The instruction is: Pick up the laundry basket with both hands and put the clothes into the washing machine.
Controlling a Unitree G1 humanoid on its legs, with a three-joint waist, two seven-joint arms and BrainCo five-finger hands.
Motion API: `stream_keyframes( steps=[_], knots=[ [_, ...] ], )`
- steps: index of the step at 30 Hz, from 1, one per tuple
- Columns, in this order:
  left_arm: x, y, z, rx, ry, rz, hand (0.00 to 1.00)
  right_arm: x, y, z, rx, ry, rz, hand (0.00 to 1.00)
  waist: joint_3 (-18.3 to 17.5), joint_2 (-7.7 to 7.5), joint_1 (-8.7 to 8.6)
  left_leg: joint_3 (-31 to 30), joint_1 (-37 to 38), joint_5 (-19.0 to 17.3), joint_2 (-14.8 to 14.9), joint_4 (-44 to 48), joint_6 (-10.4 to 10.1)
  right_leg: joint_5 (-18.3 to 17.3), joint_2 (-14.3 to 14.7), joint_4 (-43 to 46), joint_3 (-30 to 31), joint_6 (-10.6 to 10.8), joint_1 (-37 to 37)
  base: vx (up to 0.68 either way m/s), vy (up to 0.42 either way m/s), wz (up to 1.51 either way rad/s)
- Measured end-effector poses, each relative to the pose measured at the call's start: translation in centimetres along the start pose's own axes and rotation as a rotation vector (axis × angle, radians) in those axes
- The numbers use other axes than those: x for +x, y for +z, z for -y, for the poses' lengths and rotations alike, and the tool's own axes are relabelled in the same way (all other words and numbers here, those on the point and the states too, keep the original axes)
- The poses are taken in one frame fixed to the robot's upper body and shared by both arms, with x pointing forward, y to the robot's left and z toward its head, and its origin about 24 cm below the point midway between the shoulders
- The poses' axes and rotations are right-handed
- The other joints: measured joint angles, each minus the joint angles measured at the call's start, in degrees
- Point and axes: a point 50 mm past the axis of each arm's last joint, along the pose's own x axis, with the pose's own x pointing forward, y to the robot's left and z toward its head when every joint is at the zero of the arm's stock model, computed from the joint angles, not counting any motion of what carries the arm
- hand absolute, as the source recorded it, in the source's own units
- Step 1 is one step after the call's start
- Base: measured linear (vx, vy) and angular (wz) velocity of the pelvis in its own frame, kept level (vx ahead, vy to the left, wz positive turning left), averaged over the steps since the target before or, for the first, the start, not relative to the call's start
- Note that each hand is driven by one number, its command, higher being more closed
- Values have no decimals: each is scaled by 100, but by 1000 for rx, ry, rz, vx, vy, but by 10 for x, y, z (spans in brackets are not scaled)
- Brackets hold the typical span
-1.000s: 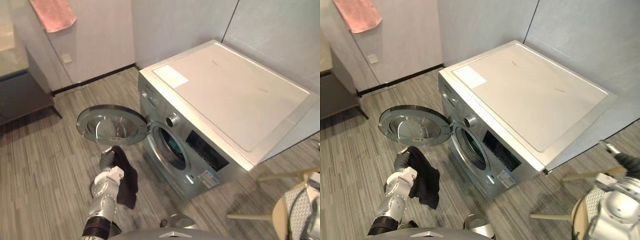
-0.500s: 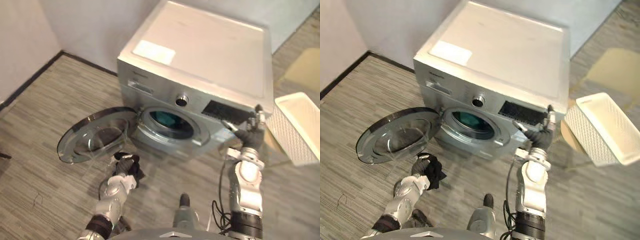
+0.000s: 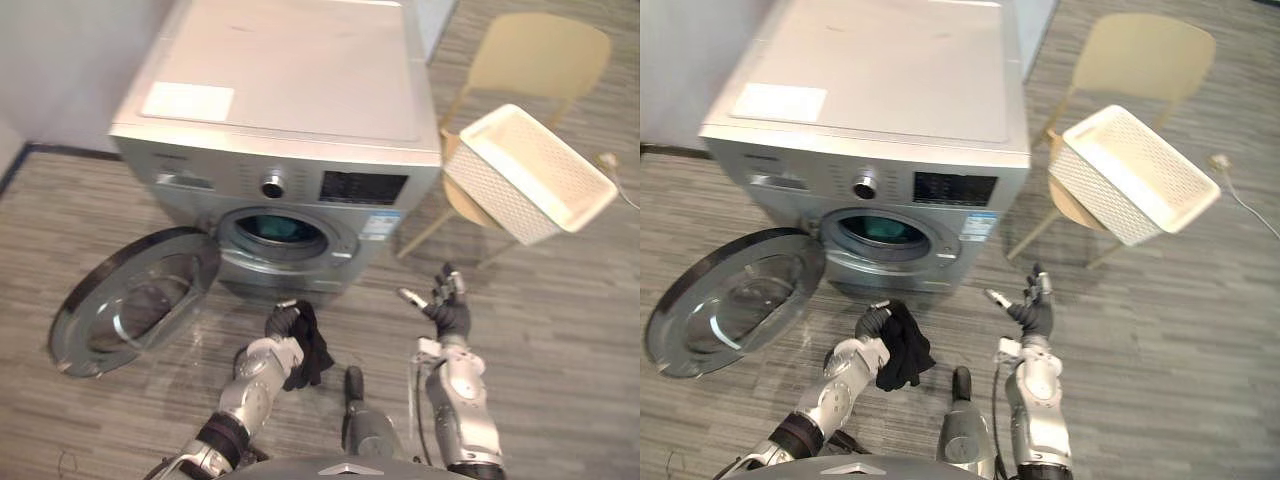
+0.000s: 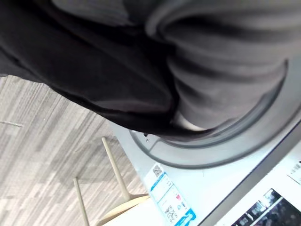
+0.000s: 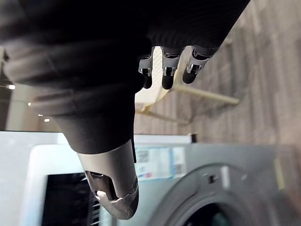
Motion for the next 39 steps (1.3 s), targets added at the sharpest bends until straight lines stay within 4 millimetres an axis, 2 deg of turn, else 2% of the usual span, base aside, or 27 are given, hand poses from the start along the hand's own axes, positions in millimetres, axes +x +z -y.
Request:
stream_keyframes(
  steps=[2, 3, 5, 6, 7, 8, 9, 10, 11, 12, 13, 14, 15, 16, 17, 18, 20, 22, 23, 27, 29, 32, 34, 36, 37, 39],
  knots=[
    [5, 31, 10, -55, 5, 132, 100, -12, -26, -5, -18, -7, -118, 0, 287, -83, -71, 63, 183, -12, 244, 209, -3, -357, 108, 714, 15, -132, -194, 22, -116, -42],
    [6, 48, 8, -92, 23, 203, 100, -23, -42, -10, -22, 16, -193, 0, 371, -132, -56, 189, 309, -40, 393, 325, 36, -542, 202, 1008, 26, -218, -306, 17, -152, -59],
    [8, 70, -1, -157, 74, 282, 100, -42, -58, -18, -26, 66, -271, 0, 511, -162, -24, 220, 403, -59, 749, 726, 151, -812, 383, 1323, 31, -321, -359, 27, -197, -65],
    [6, 92, -10, -224, 120, 363, 100, -59, -68, -27, 17, 117, -335, 0, 731, -189, 37, -69, 351, 17, 1180, 1279, 540, -962, 634, 1609, 53, -483, -358, 6, -238, -75],
    [-1, 113, -14, -281, 138, 458, 100, -75, -70, -38, 74, 172, -372, 0, 936, -219, 137, -912, -50, 297, 1512, 1894, 1028, -1170, 844, 1886, 47, -620, -382, -30, -228, -65],
    [-5, 123, -14, -300, 141, 502, 100, -80, -64, -43, 105, 203, -350, 0, 1010, -216, 173, -1446, -391, 485, 1594, 2151, 1219, -1293, 899, 2004, 23, -672, -432, -69, -189, -33],
    [-9, 139, -6, -332, 128, 577, 100, -87, -61, -49, 165, 244, -348, 0, 1110, -259, 238, -2357, -1040, 898, 1639, 2540, 1259, -1533, 952, 2215, -64, -722, -587, -71, -140, 5],
    [-11, 152, 3, -345, 105, 629, 100, -88, -58, -55, 195, 278, -344, 0, 1199, -303, 291, -2822, -1467, 953, 1559, 2706, 1079, -1594, 927, 2321, -135, -786, -725, -57, -148, 37],
    [-10, 168, 20, -360, 59, 677, 100, -86, -55, -63, 201, 333, -333, 0, 1309, -394, 332, -3168, -2004, 708, 1280, 2749, 763, -1640, 845, 2428, -181, -835, -959, -16, -139, 58],
    [-11, 184, 33, -370, 22, 725, 100, -83, -51, -72, 206, 386, -315, 0, 1464, -480, 377, -3157, -2326, 458, 1023, 2548, 628, -1658, 750, 2487, -229, -872, -1138, 6, -100, 60],
    [-11, 191, 37, -372, 12, 746, 100, -80, -49, -77, 205, 411, -300, 0, 1587, -497, 371, -3120, -2393, 343, 893, 2345, 564, -1655, 689, 2487, -281, -894, -1145, 24, -45, 53],
    [-9, 199, 36, -383, 28, 763, 100, -71, -44, -87, 198, 448, -272, 0, 1716, -560, 372, -2974, -2441, 196, 601, 1806, 413, -1662, 520, 2556, -314, -929, -1220, 30, 11, 37],
    [-9, 199, 34, -394, 44, 765, 100, -67, -41, -91, 195, 460, -256, 0, 1730, -588, 377, -2882, -2437, 166, 449, 1504, 342, -1689, 416, 2631, -310, -921, -1291, 55, 63, 34],
    [-7, 196, 28, -396, 86, 760, 100, -56, -32, -98, 193, 481, -212, 0, 1743, -583, 382, -2708, -2385, 244, 130, 794, 265, -1730, 192, 2828, -239, -793, -1468, 85, 117, 7],
    [-4, 192, 22, -406, 120, 746, 100, -45, -21, -109, 195, 512, -163, 0, 1761, -585, 429, -2664, -2257, 683, -119, 349, -34, -1769, 46, 3032, -77, -656, -1669, 93, 144, 0],
    [-2, 190, 21, -407, 132, 736, 100, -41, -14, -116, 208, 520, -137, 0, 1778, -600, 457, -2563, -2278, 675, -204, 373, -109, -1765, -49, 3071, 29, -585, -1771, 110, 185, -7],
    [1, 182, 21, -475, 156, 709, 100, -32, 21, -143, 257, 605, -5, 0, 1896, -409, 539, -2406, -2560, 409, -310, 677, 102, -1610, -183, 2908, 162, -345, -1983, 134, 289, -8],
    [3, 175, 26, -495, 146, 686, 100, -32, 46, -159, 268, 686, 89, 0, 1955, -331, 687, -2242, -2675, 201, -336, 894, 239, -1523, -233, 2804, 315, -197, -2098, 98, 256, -22],
    [4, 173, 30, -506, 138, 677, 100, -31, 61, -165, 284, 710, 146, 0, 1988, -275, 740, -2182, -2757, 110, -365, 1024, 352, -1468, -286, 2751, 362, -102, -2137, 98, 224, -15],
    [3, 178, 38, -520, 100, 690, 100, -32, 96, -172, 342, 734, 270, 0, 2032, -198, 811, -2124, -3148, -174, -431, 1412, 523, -1411, -407, 2771, 490, 25, -2476, 71, 179, -8],
    [2, 182, 44, -521, 76, 699, 100, -33, 103, -175, 354, 738, 291, 0, 2036, -192, 799, -2078, -3347, -236, -497, 1483, 614, -1406, -494, 2808, 535, 70, -2690, 37, 94, 5],
    [1, 189, 49, -519, 55, 713, 100, -31, 103, -177, 353, 728, 288, 0, 2037, -191, 850, -2017, -3551, -381, -536, 1566, 612, -1366, -512, 2743, 643, 179, -2930, 34, 87, -6],
    [-1, 202, 55, -528, 29, 744, 100, -25, 99, -178, 334, 710, 272, 0, 2038, -190, 828, -1996, -3687, -401, -520, 1594, 632, -1287, -522, 2754, 641, 178, -3063, 22, 41, -5],
    [-5, 224, 71, -547, -29, 794, 100, -12, 96, -180, 273, 668, 270, 0, 2057, -178, 855, -1970, -3905, -413, -494, 1692, 654, -1167, -586, 2923, 523, 127, -3365, -11, 15, -8],
    [-10, 239, 83, -565, -74, 832, 100, -2, 97, -182, 251, 644, 268, 0, 2097, -118, 862, -1956, -4057, -433, -404, 1780, 688, -1065, -576, 2829, 407, 92, -3485, -32, 16, -40],
    [-16, 255, 96, -584, -121, 874, 100, 12, 103, -185, 247, 608, 264, 0, 2157, -21, 883, -1868, -4173, -447, -214, 1752, 713, -634, -495, 2439, 98, 14, -3527, -31, 51, -65]
  ],
)
